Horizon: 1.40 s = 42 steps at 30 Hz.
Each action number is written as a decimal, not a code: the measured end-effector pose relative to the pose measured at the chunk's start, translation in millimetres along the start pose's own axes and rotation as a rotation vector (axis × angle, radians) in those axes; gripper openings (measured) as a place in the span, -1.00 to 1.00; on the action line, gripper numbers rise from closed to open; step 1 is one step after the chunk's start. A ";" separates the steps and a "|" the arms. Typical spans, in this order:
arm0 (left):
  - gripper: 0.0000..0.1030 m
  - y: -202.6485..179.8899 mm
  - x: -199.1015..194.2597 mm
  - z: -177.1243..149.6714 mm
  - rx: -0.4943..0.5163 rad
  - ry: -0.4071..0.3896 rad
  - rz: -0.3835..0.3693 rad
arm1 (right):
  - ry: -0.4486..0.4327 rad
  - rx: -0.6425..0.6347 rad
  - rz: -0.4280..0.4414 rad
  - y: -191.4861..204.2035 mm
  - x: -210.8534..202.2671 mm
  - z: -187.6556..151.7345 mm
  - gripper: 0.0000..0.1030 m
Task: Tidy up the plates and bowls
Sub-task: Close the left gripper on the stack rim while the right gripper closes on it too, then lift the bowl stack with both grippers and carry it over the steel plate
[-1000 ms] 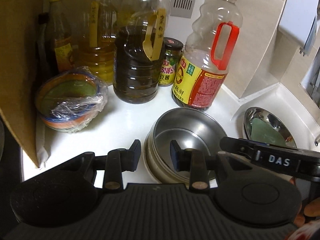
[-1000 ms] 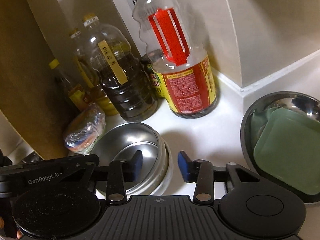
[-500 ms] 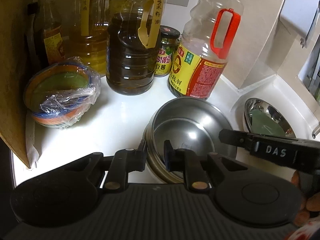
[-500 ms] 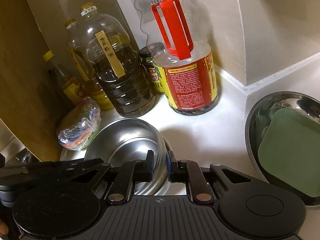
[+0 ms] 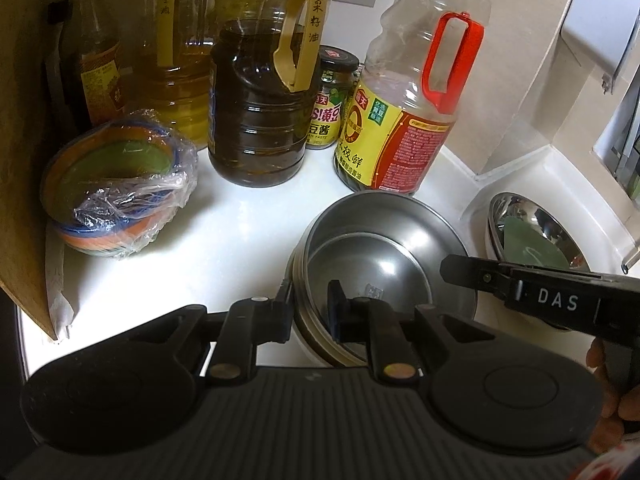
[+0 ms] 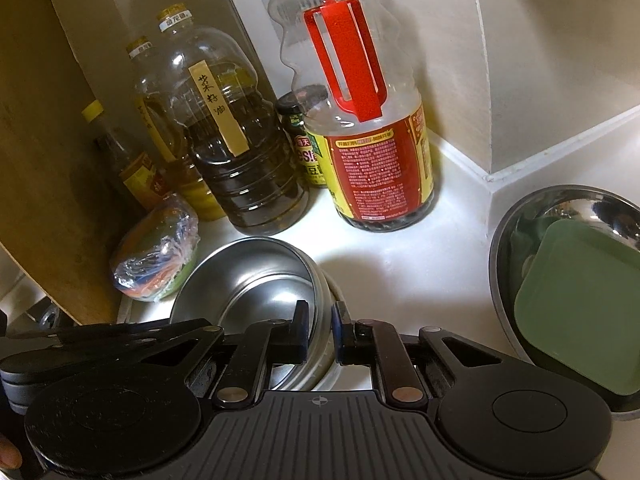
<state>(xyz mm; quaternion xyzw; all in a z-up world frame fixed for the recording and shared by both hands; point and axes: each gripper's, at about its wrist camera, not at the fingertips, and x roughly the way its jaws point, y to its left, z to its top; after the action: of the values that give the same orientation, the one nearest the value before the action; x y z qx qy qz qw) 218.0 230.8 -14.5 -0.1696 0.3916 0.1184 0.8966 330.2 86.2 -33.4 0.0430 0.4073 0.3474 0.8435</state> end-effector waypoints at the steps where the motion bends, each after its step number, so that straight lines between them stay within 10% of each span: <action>1: -0.70 0.0 0.1 0.2 0.002 -0.001 -0.001 | 0.002 0.005 0.001 -0.7 0.7 0.3 -0.76; 8: -0.68 2.4 1.6 2.8 -0.010 0.009 -0.001 | 0.020 0.034 0.009 -4.7 4.4 3.4 -0.75; 12: -0.49 5.6 6.1 7.1 -0.018 0.017 0.022 | 0.016 0.032 -0.026 -6.3 8.4 6.3 -0.23; 42: -0.54 -55.3 43.6 11.8 0.140 0.075 -0.112 | 0.024 0.196 -0.148 -55.4 -12.3 -9.5 -0.48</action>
<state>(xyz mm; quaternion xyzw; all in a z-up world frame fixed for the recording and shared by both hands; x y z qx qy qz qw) 274.0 188.4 -27.7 -0.1324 0.4221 0.0338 0.8962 348.7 34.7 -51.3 0.0907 0.4512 0.2432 0.8538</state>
